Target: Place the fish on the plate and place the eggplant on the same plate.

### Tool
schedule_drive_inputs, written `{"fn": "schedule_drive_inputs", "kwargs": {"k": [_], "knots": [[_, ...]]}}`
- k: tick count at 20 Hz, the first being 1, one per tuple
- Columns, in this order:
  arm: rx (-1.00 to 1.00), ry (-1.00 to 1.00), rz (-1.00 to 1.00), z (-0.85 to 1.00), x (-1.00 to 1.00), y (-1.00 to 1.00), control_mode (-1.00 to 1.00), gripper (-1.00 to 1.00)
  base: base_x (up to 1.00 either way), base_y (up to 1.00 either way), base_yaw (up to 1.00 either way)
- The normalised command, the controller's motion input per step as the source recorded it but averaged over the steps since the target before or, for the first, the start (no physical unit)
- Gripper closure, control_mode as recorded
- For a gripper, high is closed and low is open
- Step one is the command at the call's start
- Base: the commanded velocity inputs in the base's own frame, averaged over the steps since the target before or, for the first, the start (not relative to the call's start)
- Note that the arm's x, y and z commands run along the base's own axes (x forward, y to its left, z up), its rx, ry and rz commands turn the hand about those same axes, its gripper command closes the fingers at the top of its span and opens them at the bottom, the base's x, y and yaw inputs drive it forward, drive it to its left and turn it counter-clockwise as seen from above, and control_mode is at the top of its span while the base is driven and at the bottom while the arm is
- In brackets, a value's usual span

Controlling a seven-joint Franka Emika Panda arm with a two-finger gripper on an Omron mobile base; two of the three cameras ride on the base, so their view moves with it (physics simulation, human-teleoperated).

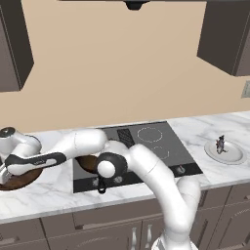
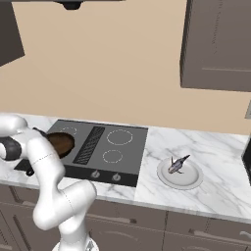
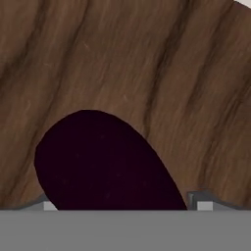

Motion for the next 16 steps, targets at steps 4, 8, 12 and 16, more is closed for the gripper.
{"fn": "schedule_drive_inputs", "kwargs": {"k": [4,8,12,16], "knots": [[0.00,0.09,-0.02,0.67,0.00,-0.18,-1.00,1.00,0.00,0.00,0.00],[-0.01,0.06,-0.05,0.41,-0.03,-0.39,-1.00,1.00,0.00,0.00,0.00],[0.00,0.00,-0.04,0.10,-0.21,-0.92,-1.00,1.00,0.00,0.00,0.00],[0.00,-0.03,-0.02,0.18,-0.60,-1.00,-1.00,1.00,0.00,0.00,0.00]]}}
